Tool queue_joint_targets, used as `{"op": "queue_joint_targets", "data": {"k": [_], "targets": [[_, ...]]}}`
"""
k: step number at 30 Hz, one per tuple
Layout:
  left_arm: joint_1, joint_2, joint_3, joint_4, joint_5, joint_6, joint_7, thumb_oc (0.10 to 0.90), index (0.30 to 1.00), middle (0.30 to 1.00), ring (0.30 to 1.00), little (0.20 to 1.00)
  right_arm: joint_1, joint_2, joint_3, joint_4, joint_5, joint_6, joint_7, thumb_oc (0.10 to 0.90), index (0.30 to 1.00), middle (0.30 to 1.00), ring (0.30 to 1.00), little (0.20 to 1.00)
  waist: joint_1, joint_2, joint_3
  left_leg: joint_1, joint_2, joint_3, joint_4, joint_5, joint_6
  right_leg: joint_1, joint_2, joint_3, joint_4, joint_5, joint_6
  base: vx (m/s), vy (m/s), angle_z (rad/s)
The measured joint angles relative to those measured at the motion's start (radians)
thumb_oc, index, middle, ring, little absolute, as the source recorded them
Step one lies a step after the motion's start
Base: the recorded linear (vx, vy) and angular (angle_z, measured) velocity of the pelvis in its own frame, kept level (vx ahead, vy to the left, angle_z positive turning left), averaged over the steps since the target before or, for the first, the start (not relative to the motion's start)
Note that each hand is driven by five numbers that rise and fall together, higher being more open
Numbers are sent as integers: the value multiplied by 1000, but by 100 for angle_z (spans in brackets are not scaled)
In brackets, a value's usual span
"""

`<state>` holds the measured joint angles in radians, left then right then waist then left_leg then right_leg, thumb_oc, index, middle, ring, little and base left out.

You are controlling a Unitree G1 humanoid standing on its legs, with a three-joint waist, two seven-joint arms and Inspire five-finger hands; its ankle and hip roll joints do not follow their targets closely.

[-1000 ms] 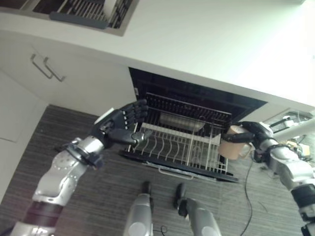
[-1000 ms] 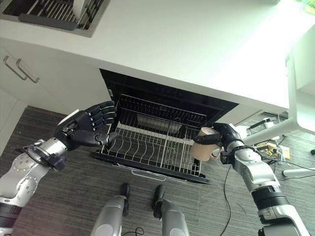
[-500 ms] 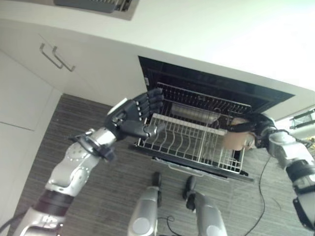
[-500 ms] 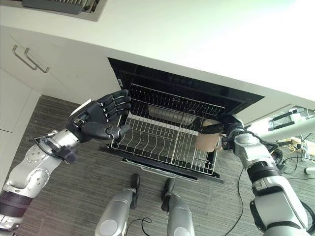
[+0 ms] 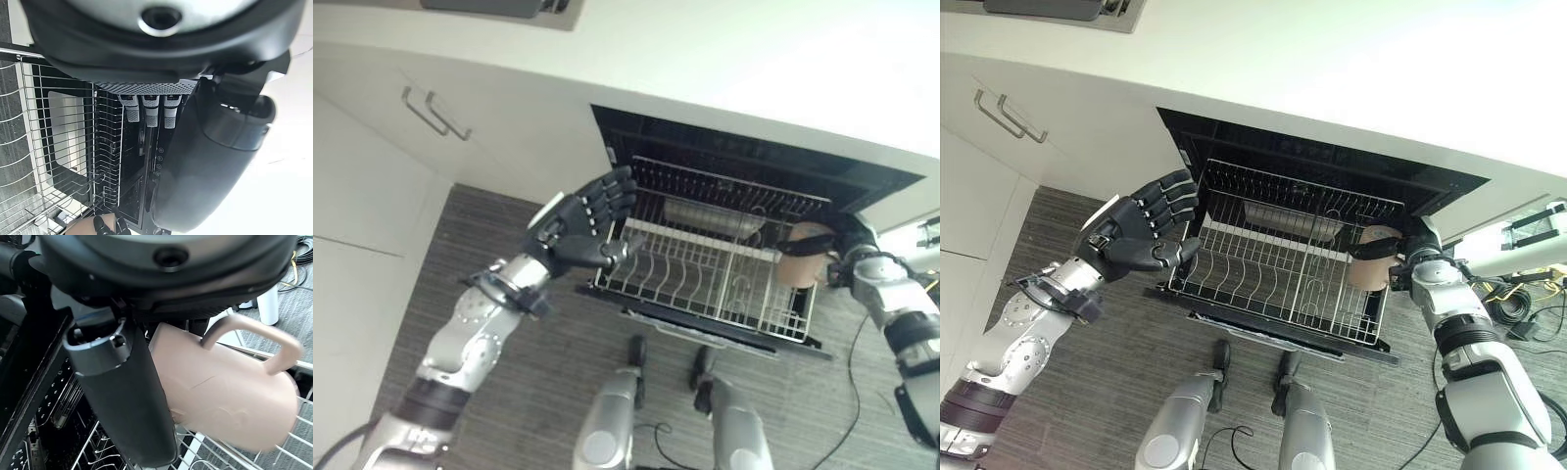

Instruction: Place the dishes in the dishwasher.

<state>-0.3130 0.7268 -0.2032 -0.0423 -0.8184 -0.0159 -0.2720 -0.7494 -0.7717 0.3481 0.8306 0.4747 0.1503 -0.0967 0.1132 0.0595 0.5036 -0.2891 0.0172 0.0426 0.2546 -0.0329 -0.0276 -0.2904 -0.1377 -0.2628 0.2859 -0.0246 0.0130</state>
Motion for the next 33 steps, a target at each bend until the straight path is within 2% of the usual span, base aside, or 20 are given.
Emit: {"op": "queue_joint_targets", "data": {"k": [9, 12, 14, 17, 26, 29, 33], "targets": [[9, 2, -6, 0, 50, -28, 7, 800, 900, 900, 900, 900, -1, 0, 0, 0, -2, -33, -9, 800, 900, 900, 900, 900, -1, 0, 0, -2, -2, 1, 2, 1, 1, -1, -3, 0, 0, 2, 3, -11, 12, 1], [15, 2, -8, 0, 64, -29, 7, 800, 900, 900, 900, 900, -1, 0, -2, -18, -4, -67, -25, 800, 900, 900, 900, 900, -4, 0, 0, -2, -2, 2, 2, 1, 1, -1, -3, 0, 0, 3, 3, 0, 0, 0], [17, 2, -10, 0, 89, -30, 8, 800, 900, 900, 900, 900, 3, -1, -12, -90, -5, -104, -55, 800, 900, 900, 900, 900, -16, 0, 0, -1, -2, 2, 2, 1, 2, -1, -3, 1, 0, 3, 4, 0, 0, 0], [21, 2, -10, -2, 97, -31, 15, 800, 900, 900, 900, 900, 8, -1, -16, -129, -14, -126, -60, 800, 900, 900, 900, 900, -24, 0, 0, -1, -2, 2, 2, 1, 2, -1, -3, 1, -1, 3, 4, 0, 0, 0], [77, -4, -7, -24, 138, -35, 29, 800, 900, 900, 900, 900, 219, -1, -149, -373, -53, -141, -125, 800, 900, 900, 900, 900, -37, -2, 1, 5, 0, 7, 0, 1, 2, 1, 0, 8, 0, 4, 4, 0, 0, 0], [109, -8, 3, -44, 162, -35, 30, 800, 900, 900, 900, 900, 288, 5, -172, -459, -83, -137, -134, 800, 900, 900, 900, 900, -57, -4, 2, 10, 0, 8, 0, 1, 2, 5, 0, 10, 2, 4, 4, 12, 1, 0], [187, -73, 42, -90, 206, -36, 51, 800, 900, 900, 900, 900, 459, 114, -278, -655, -92, -135, -171, 800, 900, 900, 900, 900, -87, -12, 0, 33, 3, 11, 0, -3, 6, 28, 5, 15, -2, 3, 5, 44, 8, -4]]}}
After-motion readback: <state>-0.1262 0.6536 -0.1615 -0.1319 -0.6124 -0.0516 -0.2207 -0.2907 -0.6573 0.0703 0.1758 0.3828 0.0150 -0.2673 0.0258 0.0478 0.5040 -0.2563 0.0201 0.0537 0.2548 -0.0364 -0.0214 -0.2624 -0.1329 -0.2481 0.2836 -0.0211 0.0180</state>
